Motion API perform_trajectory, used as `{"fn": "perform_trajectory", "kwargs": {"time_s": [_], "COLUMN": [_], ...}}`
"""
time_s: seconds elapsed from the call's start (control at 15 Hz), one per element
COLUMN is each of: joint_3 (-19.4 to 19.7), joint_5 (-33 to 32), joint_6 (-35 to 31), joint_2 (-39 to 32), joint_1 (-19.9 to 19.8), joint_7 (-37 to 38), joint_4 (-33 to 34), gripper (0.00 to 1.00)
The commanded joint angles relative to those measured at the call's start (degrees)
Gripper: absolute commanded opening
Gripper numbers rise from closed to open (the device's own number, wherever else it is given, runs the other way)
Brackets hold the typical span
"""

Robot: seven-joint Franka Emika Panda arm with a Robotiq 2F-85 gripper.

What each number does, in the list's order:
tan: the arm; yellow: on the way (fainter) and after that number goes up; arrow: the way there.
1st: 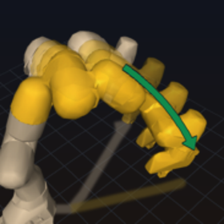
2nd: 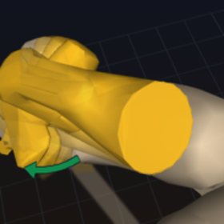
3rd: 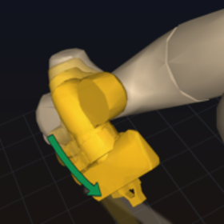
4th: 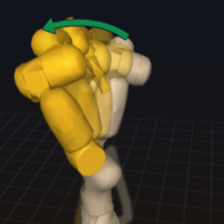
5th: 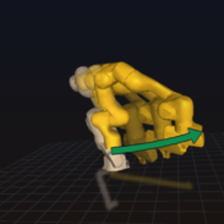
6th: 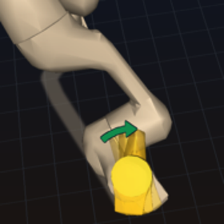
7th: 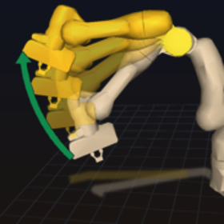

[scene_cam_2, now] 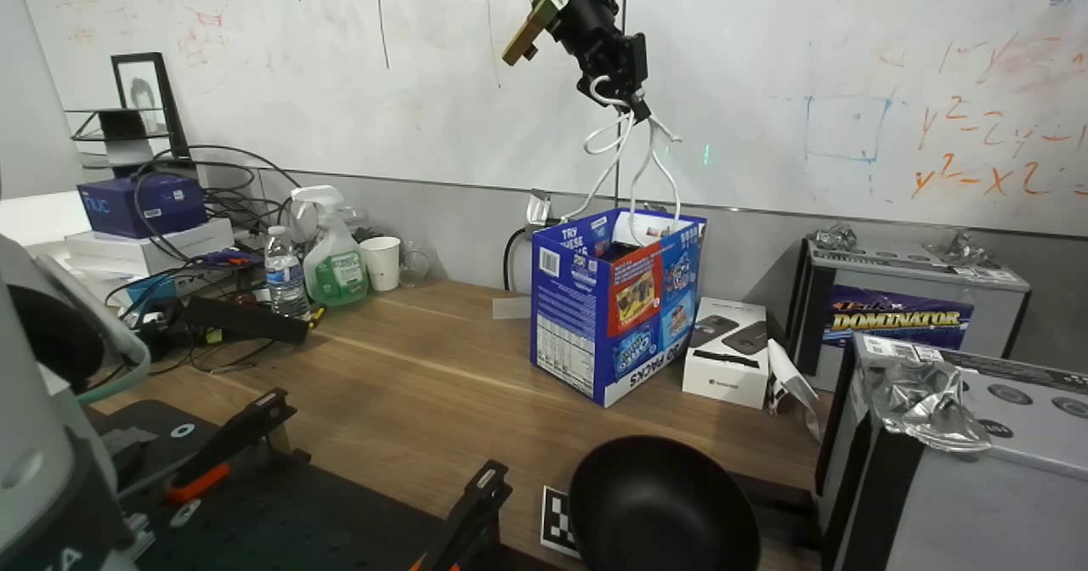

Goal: Pick up the white ropes from the counter and put them in the box

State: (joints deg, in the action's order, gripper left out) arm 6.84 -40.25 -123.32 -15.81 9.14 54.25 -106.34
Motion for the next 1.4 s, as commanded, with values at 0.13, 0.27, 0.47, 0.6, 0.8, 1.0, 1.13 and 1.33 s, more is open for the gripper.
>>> {"fn": "perform_trajectory", "kwargs": {"time_s": [0.13,0.27,0.47,0.6,0.8,1.0,1.13,1.33], "joint_3": [-0.8,-0.9,-1.1,-1.2,-1.1,-1.1,-1.0,-0.9], "joint_5": [-0.9,-0.4,0.6,1.6,2.8,3.6,4.3,5.3], "joint_6": [-0.7,-1.4,-2.6,-3.2,-4.2,-4.9,-5.4,-5.6], "joint_2": [-1.2,-1.7,-2.8,-3.7,-5.0,-6.2,-6.8,-7.4], "joint_1": [-2.2,-2.5,-2.9,-3.0,-2.9,-2.7,-2.6,-2.5], "joint_7": [1.0,1.0,0.7,0.4,0.0,-0.2,-0.3,-0.7], "joint_4": [-0.6,-1.4,-2.3,-2.7,-2.9,-2.9,-2.9,-2.8], "gripper": [0.16,0.16,0.16,0.16,0.16,0.16,0.16,0.43]}}
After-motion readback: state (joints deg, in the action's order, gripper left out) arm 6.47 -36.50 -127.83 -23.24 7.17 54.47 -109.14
